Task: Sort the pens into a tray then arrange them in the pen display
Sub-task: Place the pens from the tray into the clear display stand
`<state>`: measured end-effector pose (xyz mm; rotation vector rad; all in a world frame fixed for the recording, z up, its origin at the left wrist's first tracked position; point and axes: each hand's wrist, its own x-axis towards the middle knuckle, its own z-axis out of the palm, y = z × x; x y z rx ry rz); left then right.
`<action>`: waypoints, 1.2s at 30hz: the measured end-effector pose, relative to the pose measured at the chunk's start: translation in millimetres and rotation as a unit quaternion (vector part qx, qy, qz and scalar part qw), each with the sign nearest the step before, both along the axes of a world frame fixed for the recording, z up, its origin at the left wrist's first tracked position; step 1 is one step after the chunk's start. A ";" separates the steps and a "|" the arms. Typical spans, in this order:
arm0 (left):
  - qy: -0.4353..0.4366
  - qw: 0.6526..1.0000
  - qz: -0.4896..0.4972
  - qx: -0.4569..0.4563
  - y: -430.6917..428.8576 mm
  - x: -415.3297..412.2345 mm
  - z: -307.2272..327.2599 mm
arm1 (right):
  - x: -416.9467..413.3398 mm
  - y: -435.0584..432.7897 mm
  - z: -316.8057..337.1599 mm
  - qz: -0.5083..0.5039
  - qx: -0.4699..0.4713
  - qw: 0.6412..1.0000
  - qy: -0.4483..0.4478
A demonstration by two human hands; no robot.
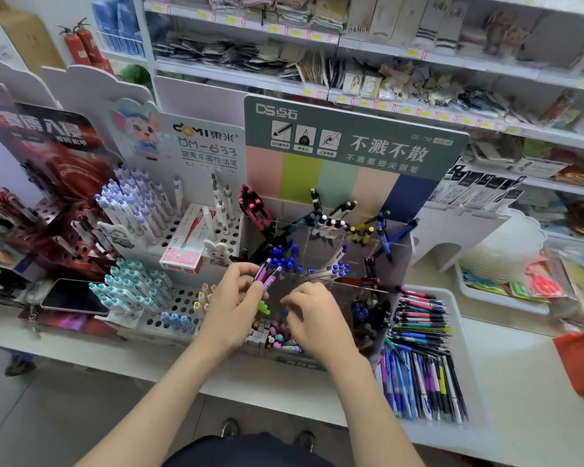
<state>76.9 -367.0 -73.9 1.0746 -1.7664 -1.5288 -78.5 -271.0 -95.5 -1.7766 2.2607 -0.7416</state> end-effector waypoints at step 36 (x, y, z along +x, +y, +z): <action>0.008 0.983 -0.167 -0.078 58.3 -103.6 35.3 | -73.5 75.9 55.3 -0.299 -0.239 0.899 -0.212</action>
